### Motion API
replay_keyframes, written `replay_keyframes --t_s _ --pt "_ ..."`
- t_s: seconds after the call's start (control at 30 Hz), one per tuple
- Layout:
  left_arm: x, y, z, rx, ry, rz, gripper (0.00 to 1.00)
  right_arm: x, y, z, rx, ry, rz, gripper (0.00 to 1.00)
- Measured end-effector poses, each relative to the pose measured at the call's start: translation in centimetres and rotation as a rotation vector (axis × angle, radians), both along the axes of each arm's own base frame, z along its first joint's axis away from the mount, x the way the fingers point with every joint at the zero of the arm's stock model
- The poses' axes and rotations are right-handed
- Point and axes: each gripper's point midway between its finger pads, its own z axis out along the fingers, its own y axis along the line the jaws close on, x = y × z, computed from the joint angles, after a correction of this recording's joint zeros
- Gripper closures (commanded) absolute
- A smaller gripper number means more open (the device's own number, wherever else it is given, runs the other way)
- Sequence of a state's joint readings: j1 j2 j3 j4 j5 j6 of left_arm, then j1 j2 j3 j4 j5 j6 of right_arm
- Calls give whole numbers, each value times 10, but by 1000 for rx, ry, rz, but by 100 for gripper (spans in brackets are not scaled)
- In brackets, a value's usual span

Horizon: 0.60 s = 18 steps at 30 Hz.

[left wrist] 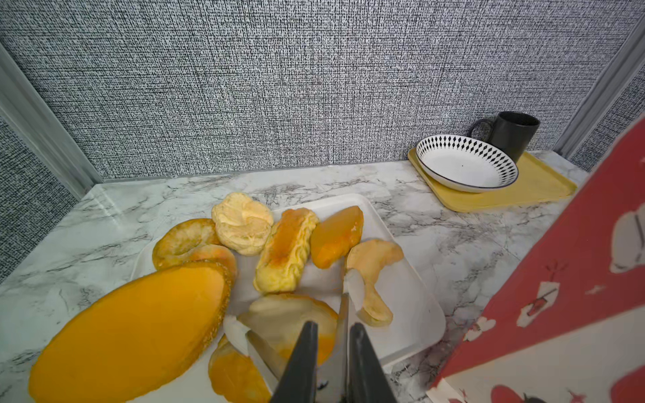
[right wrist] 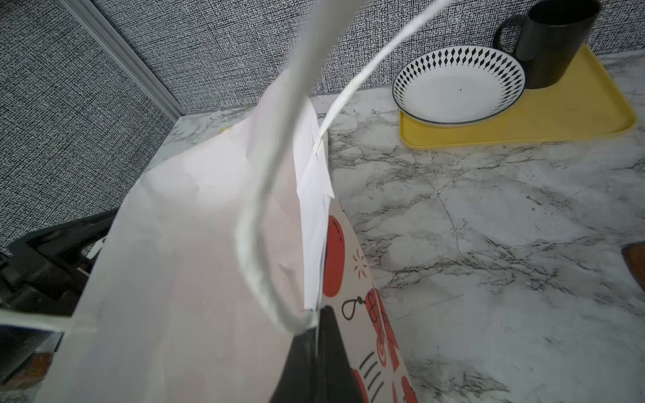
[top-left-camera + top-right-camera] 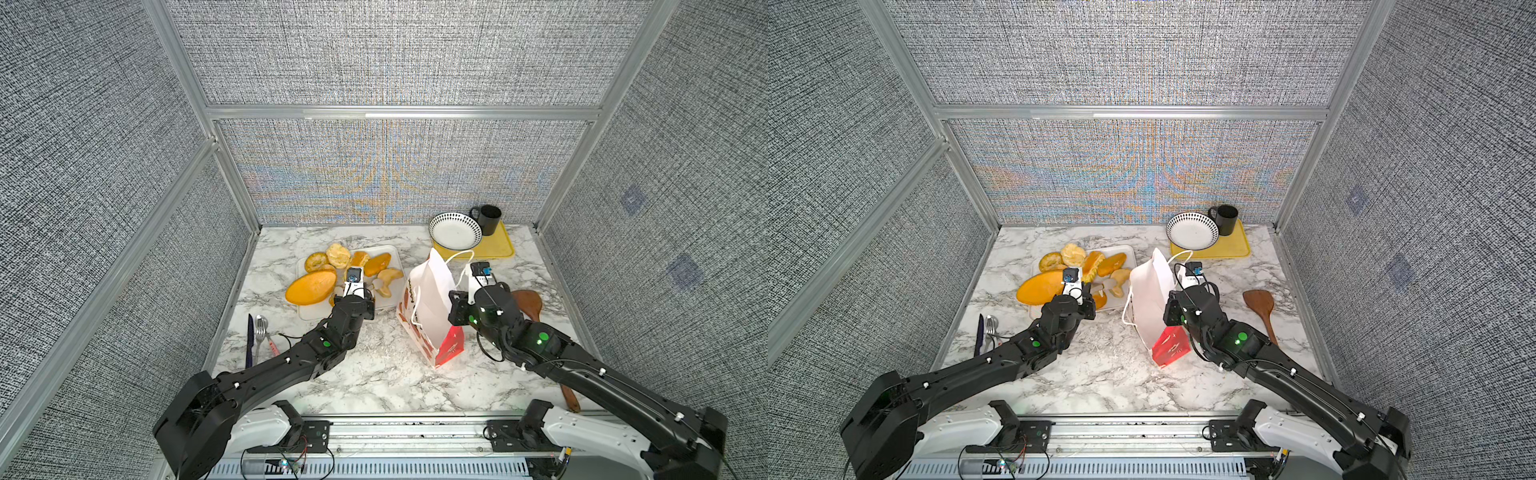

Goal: Pack bread into a paper bag
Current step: Adjust the paper bag at the center of the board.

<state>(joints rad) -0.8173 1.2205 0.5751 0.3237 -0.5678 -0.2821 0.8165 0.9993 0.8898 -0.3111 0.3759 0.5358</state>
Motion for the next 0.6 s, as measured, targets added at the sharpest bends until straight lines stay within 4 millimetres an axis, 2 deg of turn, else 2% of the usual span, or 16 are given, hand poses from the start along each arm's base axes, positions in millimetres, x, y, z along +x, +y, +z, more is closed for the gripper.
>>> replay_keyframes --t_s 0.13,0.23,0.3,0.43,0.5,0.6 --pt "-13 -1 -29 52 60 4 85 3 1 -3 -37 14 -2 100" --pt "-21 -1 -45 88 85 19 82 6 3 -2 -60 20 -2 94" --pt "-26 -3 -50 107 82 28 80 8 4 0 -68 18 -3 79" --pt "-34 -8 -60 139 84 36 75 9 6 10 -74 4 4 58" --pt "-37 -10 -62 143 87 37 68 9 9 18 -63 -6 18 45" --pt "-45 -13 -67 151 105 23 59 5 15 34 -42 -26 57 37"
